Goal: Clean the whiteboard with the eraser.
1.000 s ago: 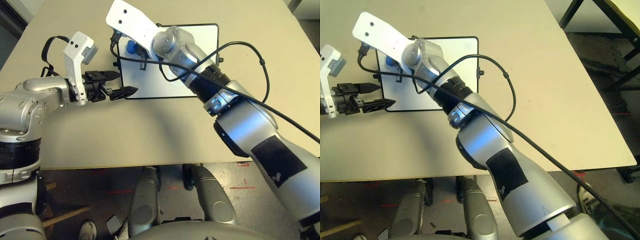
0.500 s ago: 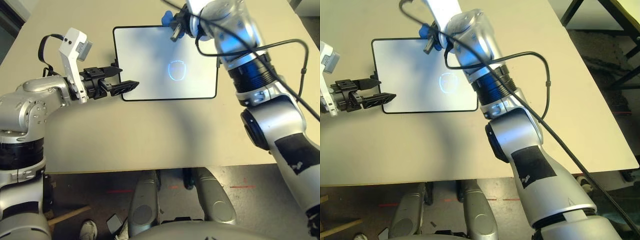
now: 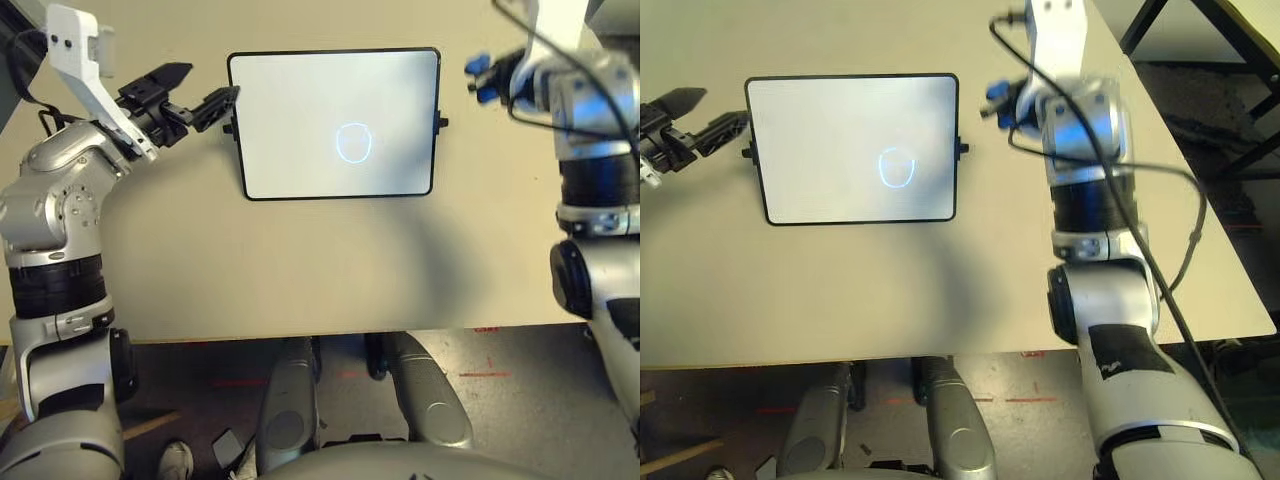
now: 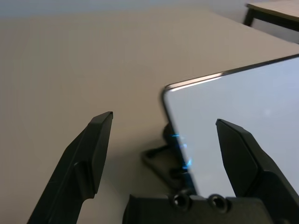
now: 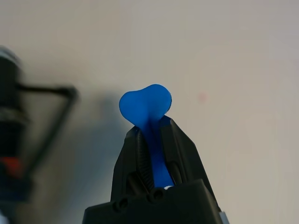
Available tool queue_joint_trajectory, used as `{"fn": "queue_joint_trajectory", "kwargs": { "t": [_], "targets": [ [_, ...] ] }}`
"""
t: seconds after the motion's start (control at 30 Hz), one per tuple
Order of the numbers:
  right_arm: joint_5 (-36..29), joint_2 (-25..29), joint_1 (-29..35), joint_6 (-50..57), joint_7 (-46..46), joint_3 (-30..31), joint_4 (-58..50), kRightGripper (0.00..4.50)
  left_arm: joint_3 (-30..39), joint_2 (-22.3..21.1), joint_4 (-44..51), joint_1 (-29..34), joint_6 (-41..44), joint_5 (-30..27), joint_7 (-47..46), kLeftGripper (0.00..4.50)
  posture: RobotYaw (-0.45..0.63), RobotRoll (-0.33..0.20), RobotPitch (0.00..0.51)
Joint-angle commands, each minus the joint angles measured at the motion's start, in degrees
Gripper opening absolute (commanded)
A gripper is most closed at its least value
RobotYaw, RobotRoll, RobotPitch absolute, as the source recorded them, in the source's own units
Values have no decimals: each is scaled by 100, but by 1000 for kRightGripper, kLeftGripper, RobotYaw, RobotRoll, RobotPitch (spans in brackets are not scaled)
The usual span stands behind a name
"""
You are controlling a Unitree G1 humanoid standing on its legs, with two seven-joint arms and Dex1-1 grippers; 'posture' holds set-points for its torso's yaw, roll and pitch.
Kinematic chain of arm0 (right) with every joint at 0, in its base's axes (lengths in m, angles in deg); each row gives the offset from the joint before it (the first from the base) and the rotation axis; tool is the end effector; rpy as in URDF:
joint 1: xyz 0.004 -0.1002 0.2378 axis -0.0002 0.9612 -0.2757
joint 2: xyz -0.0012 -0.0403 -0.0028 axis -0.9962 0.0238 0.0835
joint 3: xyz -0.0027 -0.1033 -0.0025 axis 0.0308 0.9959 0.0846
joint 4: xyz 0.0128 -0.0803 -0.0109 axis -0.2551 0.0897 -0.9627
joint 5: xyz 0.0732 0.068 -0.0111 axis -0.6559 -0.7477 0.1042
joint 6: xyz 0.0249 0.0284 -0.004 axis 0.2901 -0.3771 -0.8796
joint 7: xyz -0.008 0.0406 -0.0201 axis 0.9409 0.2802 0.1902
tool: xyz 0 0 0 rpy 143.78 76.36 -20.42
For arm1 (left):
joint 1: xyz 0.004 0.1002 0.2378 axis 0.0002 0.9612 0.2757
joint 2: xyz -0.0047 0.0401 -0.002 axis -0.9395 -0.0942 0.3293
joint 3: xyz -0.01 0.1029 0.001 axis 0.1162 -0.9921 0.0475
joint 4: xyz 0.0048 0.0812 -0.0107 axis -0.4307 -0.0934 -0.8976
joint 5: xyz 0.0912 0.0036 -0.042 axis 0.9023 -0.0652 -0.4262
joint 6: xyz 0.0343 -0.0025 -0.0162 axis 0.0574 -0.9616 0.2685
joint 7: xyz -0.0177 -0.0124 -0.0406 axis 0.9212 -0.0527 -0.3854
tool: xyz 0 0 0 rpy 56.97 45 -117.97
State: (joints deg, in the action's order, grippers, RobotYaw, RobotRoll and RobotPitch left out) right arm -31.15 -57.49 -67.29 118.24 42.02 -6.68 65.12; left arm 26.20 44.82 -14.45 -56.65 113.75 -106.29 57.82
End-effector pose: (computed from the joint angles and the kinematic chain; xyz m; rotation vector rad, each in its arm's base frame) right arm 0.3259 -0.1950 0.2699 -0.4194 0.3904 0.1268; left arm 0.2669 0.2992 0.2455 0.1403 -0.2386 -0.3595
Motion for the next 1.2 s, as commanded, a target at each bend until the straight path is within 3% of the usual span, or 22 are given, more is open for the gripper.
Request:
{"fn": "queue_joint_trajectory", "kwargs": {
  "t": [0.03, 0.47, 1.2],
  "targets": [
    [-125, 76, 343, 45, 121, -17, -42, 365, 304, 36, -363, 186, -472, 167, -200, 4500, 69, 0, 239],
    [-420, 73, 854, 430, 387, -50, -156, 365, 492, 124, -1294, 716, -1364, 338, -326, 4500, 75, 0, 235],
    [-917, 35, 753, 1064, 664, -232, -293, 357, 258, 241, -1558, 449, -1393, 408, -236, 4500, 59, 0, 242]
  ]
}}
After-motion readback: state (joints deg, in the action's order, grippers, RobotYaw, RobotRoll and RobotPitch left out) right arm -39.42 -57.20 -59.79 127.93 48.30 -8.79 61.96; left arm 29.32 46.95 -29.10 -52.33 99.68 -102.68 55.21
